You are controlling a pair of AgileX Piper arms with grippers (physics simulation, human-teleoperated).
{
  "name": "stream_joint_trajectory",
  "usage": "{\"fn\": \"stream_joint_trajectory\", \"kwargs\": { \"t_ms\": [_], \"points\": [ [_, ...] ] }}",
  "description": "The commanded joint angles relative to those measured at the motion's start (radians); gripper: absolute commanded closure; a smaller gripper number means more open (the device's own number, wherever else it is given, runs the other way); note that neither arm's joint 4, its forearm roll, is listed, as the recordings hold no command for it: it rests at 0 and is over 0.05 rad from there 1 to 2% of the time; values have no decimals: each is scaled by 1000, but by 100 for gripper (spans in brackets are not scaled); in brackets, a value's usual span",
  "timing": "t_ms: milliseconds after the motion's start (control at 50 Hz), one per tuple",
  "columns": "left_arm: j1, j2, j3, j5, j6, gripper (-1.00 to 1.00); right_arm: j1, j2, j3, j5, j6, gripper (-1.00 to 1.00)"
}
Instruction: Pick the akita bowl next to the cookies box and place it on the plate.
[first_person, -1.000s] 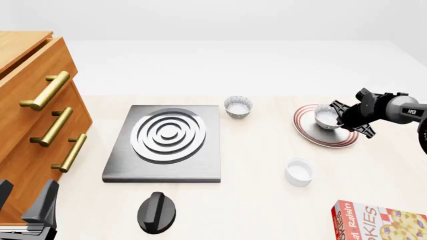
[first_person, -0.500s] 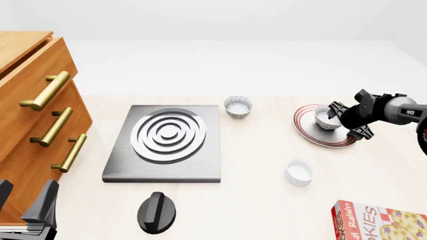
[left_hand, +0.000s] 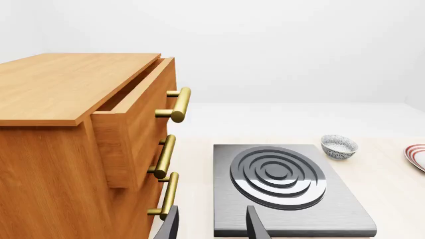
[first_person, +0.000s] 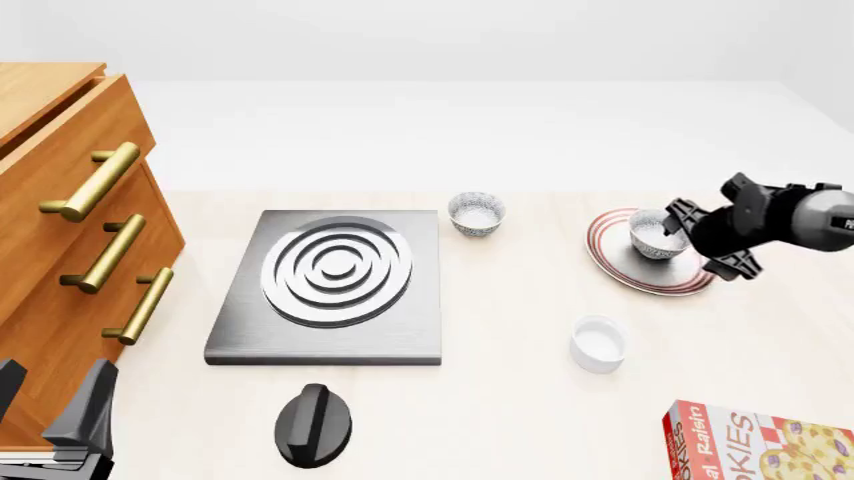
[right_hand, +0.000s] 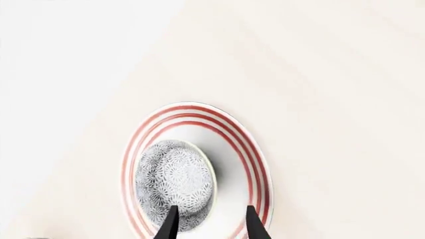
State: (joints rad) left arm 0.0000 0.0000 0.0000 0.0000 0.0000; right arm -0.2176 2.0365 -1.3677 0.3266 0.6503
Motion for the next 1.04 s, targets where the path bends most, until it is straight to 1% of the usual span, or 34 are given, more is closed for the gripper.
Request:
{"fn": "stream_joint_trajectory", "kwargs": {
  "t_ms": [20, 260, 380, 540, 680, 700, 760, 800, 820, 840, 860, 880, 940, 980, 1040],
  "points": [
    [0, 0, 0, 0, 0, -100, 5, -88, 95, -23, 1, -100],
    [0, 0, 0, 0, 0, -100, 3, -207, 250, -68, -6, -100],
    [0, 0, 0, 0, 0, -100, 31, -301, 333, -87, -9, -100],
    [0, 0, 0, 0, 0, -100, 69, -411, 399, -78, -20, -100],
    [0, 0, 0, 0, 0, -100, 94, -489, 451, -72, -43, -100],
    [0, 0, 0, 0, 0, -100, 88, -503, 448, -62, -76, -100],
    [0, 0, 0, 0, 0, -100, 105, -536, 481, -63, -86, -100],
    [0, 0, 0, 0, 0, -100, 99, -564, 487, -55, -125, -100],
    [0, 0, 0, 0, 0, -100, 105, -571, 499, -58, -118, -100],
    [0, 0, 0, 0, 0, -100, 110, -577, 506, -58, -123, -100],
    [0, 0, 0, 0, 0, -100, 108, -588, 512, -55, -142, -100],
    [0, 0, 0, 0, 0, -100, 108, -588, 512, -55, -142, -100],
    [0, 0, 0, 0, 0, -100, 114, -618, 526, -48, -177, -100],
    [0, 0, 0, 0, 0, -100, 137, -648, 542, -46, -169, -100],
    [0, 0, 0, 0, 0, -100, 141, -689, 547, -28, -202, -100]
  ]
}}
